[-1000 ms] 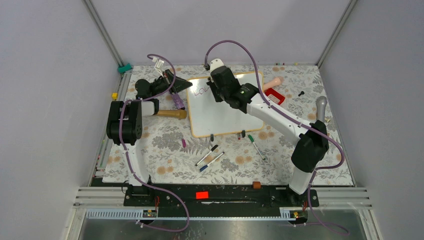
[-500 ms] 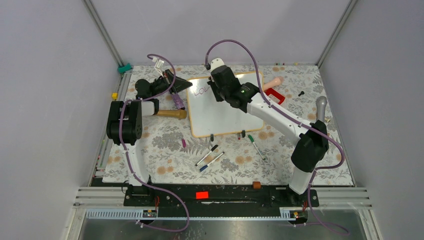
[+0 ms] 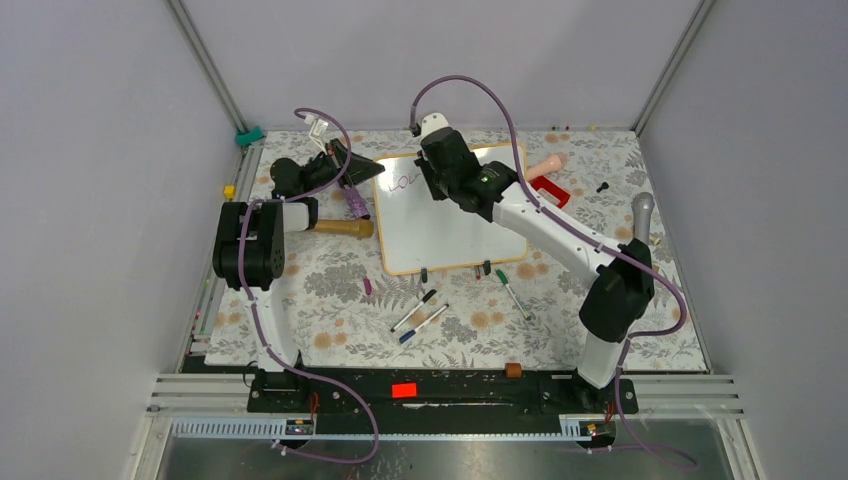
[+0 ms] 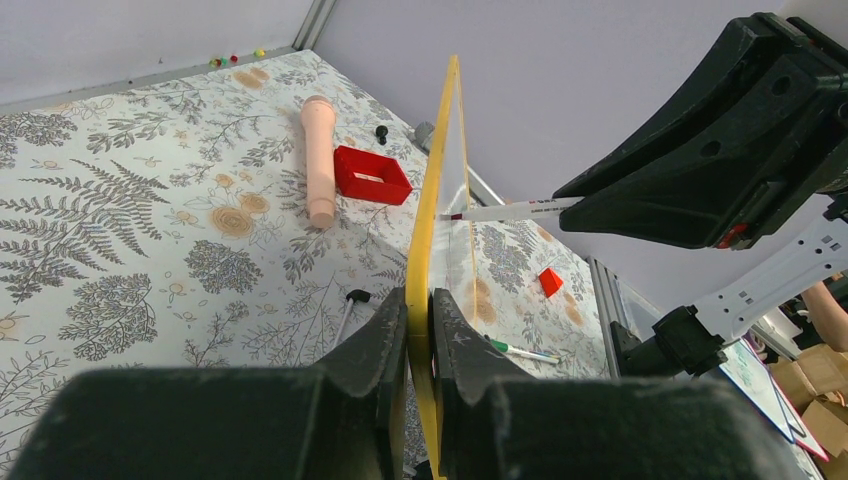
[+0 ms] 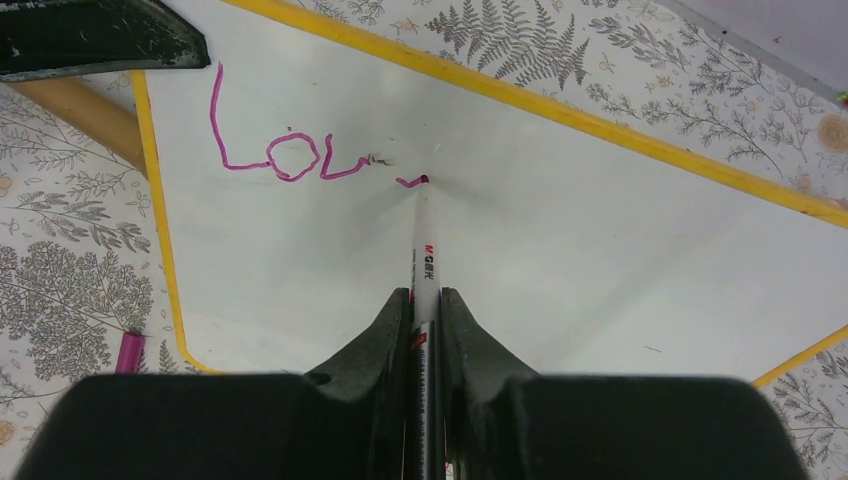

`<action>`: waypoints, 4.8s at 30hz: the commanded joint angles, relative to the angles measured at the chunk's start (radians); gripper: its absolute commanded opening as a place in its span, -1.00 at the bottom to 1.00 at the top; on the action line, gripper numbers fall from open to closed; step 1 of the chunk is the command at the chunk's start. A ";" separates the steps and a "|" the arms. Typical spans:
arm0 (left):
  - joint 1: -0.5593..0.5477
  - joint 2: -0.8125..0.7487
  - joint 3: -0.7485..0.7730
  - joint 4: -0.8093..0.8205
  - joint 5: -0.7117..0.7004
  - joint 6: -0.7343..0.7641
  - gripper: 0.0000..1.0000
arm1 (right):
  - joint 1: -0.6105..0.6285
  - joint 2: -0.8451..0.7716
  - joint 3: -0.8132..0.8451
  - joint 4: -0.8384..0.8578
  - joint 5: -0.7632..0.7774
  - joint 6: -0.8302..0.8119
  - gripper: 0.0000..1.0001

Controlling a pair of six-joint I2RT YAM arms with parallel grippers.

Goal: Write a sentence on the whiteboard

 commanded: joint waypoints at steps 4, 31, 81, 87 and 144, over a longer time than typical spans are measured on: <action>-0.027 -0.025 -0.018 0.080 0.105 0.080 -0.98 | -0.024 0.040 0.060 0.015 -0.018 -0.004 -1.00; -0.027 -0.026 -0.021 0.080 0.106 0.081 -0.97 | -0.024 0.019 0.004 -0.024 -0.092 0.002 -1.00; -0.027 -0.032 -0.026 0.080 0.099 0.086 -0.97 | -0.052 -0.298 -0.267 0.200 -0.194 0.011 -1.00; -0.027 -0.029 -0.025 0.080 0.094 0.086 -0.96 | -0.058 -0.347 -0.340 0.274 -0.175 -0.017 -1.00; -0.040 0.014 -0.125 0.080 0.006 0.239 -1.00 | -0.070 -0.360 -0.416 0.372 -0.137 -0.046 -1.00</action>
